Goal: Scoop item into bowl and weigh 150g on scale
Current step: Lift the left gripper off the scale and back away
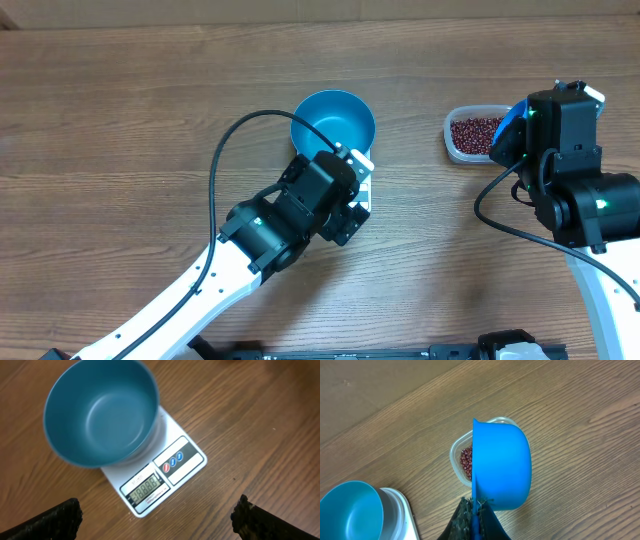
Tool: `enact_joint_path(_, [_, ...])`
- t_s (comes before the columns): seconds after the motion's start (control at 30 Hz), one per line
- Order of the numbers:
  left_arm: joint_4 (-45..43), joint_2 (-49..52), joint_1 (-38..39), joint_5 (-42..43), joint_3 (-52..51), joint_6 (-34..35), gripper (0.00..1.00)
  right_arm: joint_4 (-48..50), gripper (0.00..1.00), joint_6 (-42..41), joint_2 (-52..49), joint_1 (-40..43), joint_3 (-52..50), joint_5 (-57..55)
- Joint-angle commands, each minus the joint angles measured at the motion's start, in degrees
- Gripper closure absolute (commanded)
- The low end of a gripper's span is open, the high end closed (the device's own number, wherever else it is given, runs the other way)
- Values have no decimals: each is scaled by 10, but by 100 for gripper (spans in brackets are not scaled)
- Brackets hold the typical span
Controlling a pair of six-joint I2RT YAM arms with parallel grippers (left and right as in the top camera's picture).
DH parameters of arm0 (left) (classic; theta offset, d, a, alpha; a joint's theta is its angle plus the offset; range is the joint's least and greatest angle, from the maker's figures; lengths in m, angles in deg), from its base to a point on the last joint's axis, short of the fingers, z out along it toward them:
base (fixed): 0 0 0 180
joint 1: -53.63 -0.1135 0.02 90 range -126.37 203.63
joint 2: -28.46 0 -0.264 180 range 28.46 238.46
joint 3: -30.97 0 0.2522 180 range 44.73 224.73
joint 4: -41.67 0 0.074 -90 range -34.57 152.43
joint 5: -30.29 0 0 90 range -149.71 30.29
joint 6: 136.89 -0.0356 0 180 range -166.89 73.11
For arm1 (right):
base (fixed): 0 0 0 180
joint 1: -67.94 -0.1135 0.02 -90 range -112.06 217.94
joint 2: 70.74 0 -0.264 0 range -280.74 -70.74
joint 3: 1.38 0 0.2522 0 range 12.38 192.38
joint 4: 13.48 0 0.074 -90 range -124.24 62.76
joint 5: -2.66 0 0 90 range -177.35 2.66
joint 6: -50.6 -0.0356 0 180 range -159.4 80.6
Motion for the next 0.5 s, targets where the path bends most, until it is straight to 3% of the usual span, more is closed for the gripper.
enact_joint_path(0.0, [8,-16,-19,-15,1,73,0,3,96,-3,4,3,16,1])
enact_joint_path(0.2, [10,-49,-60,26,2,109,0,3,96,-3,4,3,16,0])
enact_joint_path(0.47, [37,-116,-68,21,2,68,0,3,96,-3,4,3,16,0])
